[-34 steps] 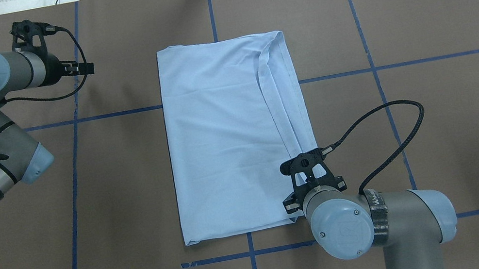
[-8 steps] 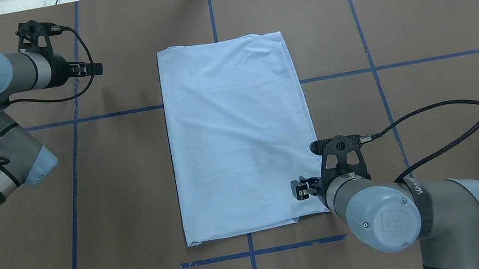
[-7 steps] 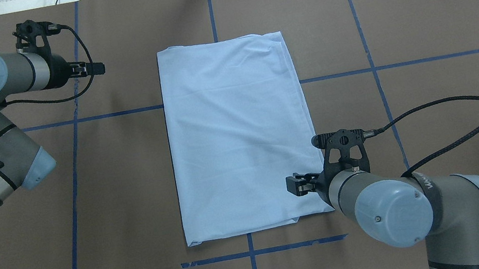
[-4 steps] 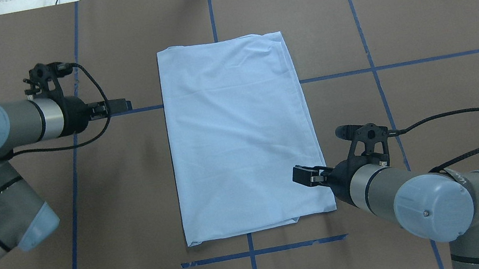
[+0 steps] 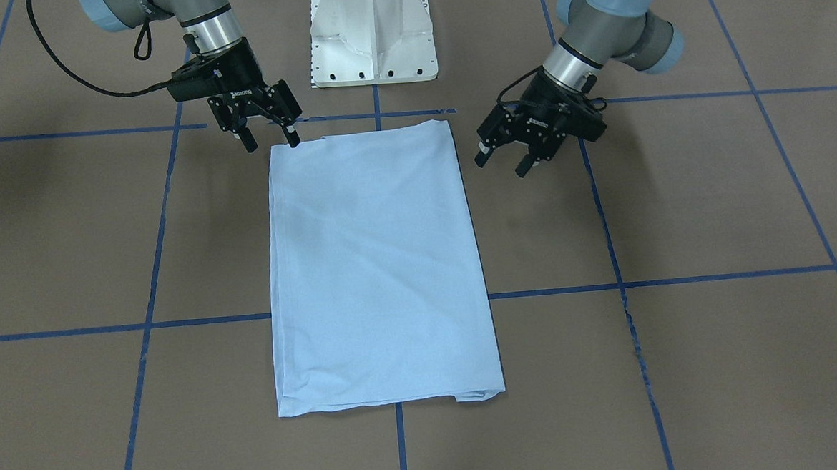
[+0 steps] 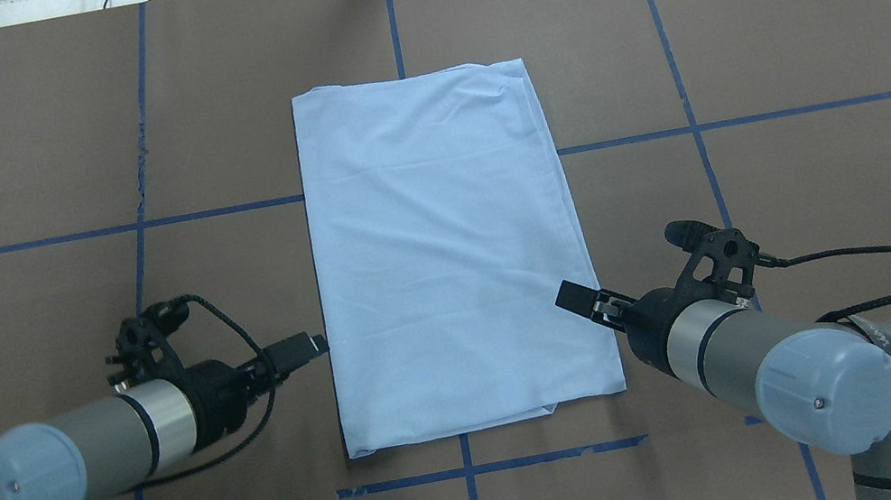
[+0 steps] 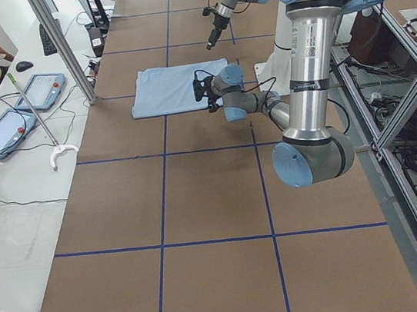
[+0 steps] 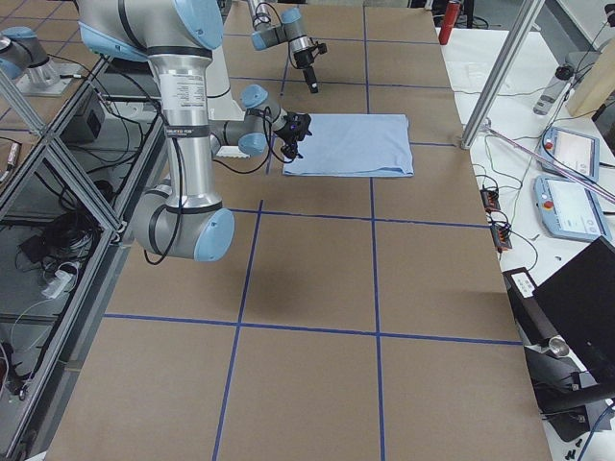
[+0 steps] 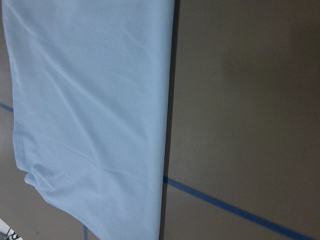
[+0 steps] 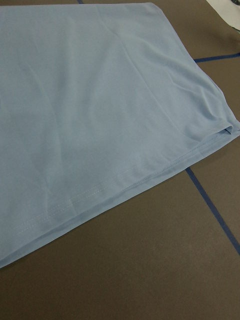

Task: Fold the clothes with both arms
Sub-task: 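Move both grippers down to the hem corners nearest the robot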

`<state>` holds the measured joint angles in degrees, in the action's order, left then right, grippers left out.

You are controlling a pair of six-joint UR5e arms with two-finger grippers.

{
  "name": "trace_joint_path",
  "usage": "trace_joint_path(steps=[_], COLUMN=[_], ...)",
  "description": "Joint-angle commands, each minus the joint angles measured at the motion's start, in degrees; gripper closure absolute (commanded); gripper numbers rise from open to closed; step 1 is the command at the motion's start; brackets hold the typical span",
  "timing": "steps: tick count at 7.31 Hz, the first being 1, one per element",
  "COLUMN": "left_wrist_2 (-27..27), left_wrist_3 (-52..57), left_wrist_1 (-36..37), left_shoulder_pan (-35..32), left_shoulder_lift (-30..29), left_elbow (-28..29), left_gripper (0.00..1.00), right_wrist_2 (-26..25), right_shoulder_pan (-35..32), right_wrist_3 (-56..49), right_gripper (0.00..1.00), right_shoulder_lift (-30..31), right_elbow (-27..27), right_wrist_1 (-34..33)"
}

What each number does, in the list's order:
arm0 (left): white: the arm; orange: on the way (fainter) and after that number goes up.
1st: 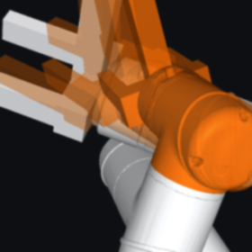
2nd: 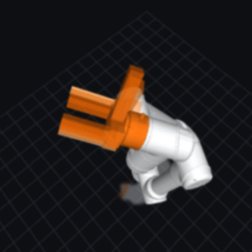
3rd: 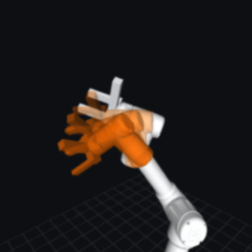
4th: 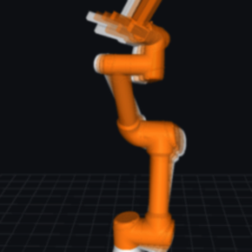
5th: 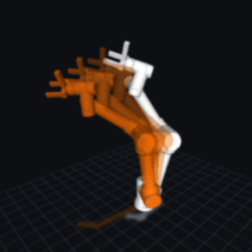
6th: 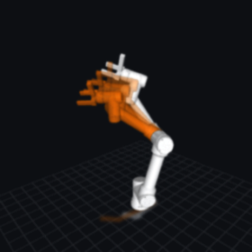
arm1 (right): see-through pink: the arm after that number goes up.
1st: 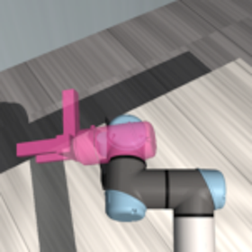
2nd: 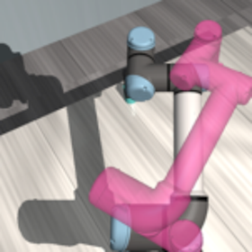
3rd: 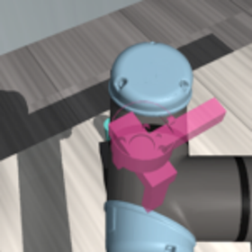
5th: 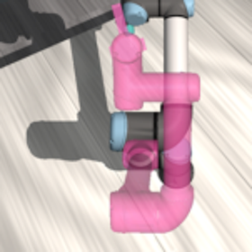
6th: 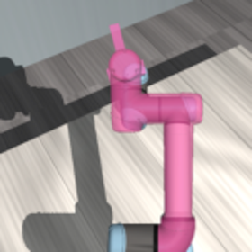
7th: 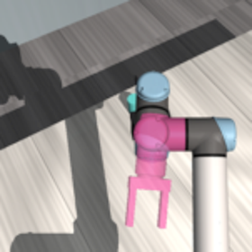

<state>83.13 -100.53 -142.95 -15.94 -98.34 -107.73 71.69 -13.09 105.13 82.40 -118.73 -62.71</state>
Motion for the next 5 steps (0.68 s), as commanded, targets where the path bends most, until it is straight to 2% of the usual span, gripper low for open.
trace_joint_path(steps=[1,2,5], left_wrist_2=[-8.9,-10.3,-12.7], left_wrist_3=[-10.0,-12.0,-12.2], left_wrist_1=[0.1,0.1,0.1], left_shoulder_pan=[8.8,10.0,12.0], left_shoulder_lift=[0.1,0.0,-1.5], left_elbow=[0.1,0.4,2.8], left_gripper=[0.21,0.25,0.25], right_wrist_2=[-0.4,-0.5,-0.5], right_shoulder_pan=[0.0,0.0,0.0], right_wrist_3=[0.8,0.8,0.8], right_gripper=[0.00,0.00,0.00], right_shoulder_lift=[-0.1,-0.1,-0.2], right_elbow=[0.2,0.2,0.4], right_wrist_1=[0.0,0.0,0.0])
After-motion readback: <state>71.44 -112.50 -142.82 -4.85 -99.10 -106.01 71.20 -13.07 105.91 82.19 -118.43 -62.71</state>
